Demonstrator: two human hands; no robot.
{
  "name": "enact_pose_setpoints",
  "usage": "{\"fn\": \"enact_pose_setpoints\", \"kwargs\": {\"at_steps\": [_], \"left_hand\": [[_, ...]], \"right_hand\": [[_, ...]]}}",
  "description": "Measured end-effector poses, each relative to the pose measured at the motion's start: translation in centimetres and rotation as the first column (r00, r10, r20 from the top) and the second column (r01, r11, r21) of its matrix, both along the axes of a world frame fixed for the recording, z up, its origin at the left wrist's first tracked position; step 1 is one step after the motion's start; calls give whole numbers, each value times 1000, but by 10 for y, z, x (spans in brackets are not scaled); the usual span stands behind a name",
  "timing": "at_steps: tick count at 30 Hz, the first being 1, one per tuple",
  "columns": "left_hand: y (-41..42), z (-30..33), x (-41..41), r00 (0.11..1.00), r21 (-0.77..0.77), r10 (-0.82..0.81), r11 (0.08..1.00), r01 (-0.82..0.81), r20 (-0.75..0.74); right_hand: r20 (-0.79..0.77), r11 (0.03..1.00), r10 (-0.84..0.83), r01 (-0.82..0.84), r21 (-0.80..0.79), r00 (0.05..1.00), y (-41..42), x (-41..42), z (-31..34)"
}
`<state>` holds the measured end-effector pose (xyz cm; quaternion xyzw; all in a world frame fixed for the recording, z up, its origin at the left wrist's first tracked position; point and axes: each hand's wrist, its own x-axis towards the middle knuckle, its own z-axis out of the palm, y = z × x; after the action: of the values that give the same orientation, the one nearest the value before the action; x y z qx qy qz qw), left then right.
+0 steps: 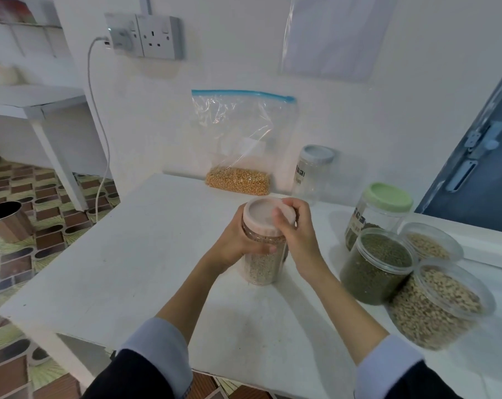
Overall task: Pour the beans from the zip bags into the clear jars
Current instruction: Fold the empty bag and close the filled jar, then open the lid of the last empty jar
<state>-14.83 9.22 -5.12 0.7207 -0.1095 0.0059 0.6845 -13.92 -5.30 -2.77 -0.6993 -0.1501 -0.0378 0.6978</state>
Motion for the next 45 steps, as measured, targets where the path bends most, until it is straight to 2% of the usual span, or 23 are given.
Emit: {"fn": "enact_pose_setpoints", "kwargs": {"at_steps": [1,3,5,7,9,12,15,19,25,29,32,35,38,41,43,45], "left_hand": [[0,2,0,1000,6,-24,1000,24,5],[2,7,1,997,21,-75,997,75,2],[4,11,1,995,40,-105,994,104,3],[1,15,-1,997,45,-81,996,81,-3],[-7,14,-4,1000,18,-4,1000,4,19],[-17,12,-7,994,1,90,996,-90,64],[-15,6,-6,992,-23,108,994,-107,58],[-29,9,2,995,-53,86,995,-83,55],[-70,12,41,1000,-20,-21,1000,21,2],[-97,8,64,998,-38,-57,998,57,5],[-108,8,76,995,-50,-101,993,102,25],[-118,7,82,995,-67,-100,993,100,4],[-119,9,86,988,21,-151,988,152,-29],[-99,18,97,964,299,-248,916,267,-98],[-80,21,108,949,384,-254,870,308,-187],[-66,25,119,959,406,-189,876,262,-210]], "right_hand": [[41,997,37,-34,-71,998,-5,4,4],[73,934,167,-134,-330,983,-14,15,19],[26,776,318,-244,-582,948,-16,23,35],[35,659,338,-210,-722,940,-12,27,42],[118,682,227,-72,-728,967,-6,25,39],[243,754,18,146,-640,970,4,11,23],[302,741,-59,245,-626,951,9,7,20],[289,685,-50,243,-687,956,2,17,27],[267,572,-190,328,-752,945,-36,45,32],[265,489,-225,344,-802,938,-59,59,36],[283,480,-237,365,-797,929,-72,68,36],[300,381,-216,363,-851,929,-78,77,41],[235,279,-222,292,-915,946,-77,88,51],[30,352,-180,93,-932,983,-73,110,63],[20,404,-175,91,-910,984,-66,132,70],[54,420,-213,141,-896,976,-56,156,75]]}}
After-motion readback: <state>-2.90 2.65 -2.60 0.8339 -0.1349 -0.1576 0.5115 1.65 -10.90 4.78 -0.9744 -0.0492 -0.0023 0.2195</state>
